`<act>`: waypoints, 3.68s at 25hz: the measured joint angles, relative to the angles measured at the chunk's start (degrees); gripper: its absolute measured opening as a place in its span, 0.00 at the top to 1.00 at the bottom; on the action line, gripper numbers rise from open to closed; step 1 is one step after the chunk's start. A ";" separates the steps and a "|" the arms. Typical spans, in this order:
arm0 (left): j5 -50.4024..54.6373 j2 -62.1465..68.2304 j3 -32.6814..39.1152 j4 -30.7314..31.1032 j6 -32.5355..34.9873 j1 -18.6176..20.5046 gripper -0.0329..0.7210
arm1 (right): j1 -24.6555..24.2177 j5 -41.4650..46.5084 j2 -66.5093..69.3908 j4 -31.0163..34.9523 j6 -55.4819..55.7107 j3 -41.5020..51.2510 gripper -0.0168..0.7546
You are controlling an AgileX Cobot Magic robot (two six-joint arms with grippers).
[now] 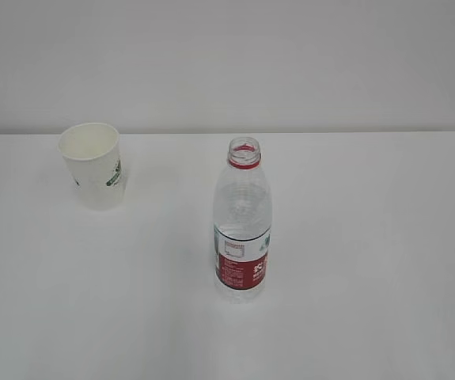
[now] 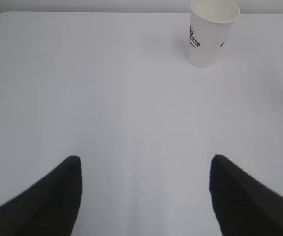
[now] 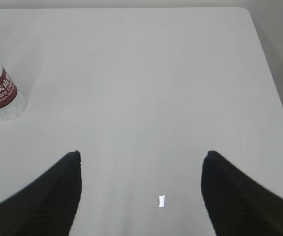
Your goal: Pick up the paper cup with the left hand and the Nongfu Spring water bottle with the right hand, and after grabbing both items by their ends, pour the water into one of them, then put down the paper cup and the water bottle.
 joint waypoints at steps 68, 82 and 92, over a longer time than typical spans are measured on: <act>0.00 0.00 0.00 0.00 0.00 -1.69 0.24 | 0.00 0.00 0.00 0.03 0.00 0.00 0.24; 0.00 0.00 0.00 0.00 0.00 -1.69 0.25 | 0.00 0.00 0.00 0.03 0.00 0.00 0.24; -0.12 0.00 0.00 0.00 0.00 -1.69 0.27 | 0.00 0.00 0.00 0.03 0.00 0.00 0.24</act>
